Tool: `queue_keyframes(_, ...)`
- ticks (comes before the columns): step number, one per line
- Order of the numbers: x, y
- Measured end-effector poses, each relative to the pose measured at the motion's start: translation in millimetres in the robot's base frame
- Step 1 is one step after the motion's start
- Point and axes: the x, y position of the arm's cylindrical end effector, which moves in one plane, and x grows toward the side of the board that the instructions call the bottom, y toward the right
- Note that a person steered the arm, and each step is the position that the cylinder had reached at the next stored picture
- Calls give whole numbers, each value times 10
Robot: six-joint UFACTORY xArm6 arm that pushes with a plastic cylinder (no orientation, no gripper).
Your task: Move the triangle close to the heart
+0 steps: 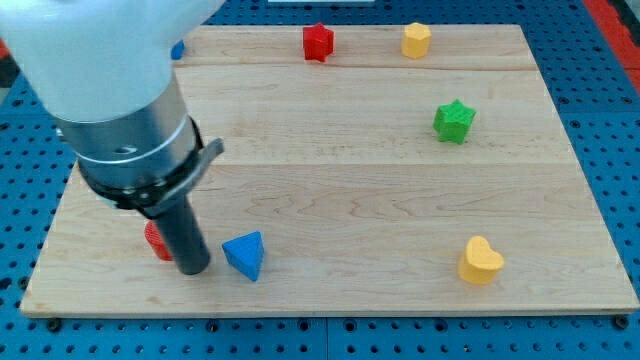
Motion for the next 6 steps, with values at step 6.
queue_keyframes(6, -358, 2056)
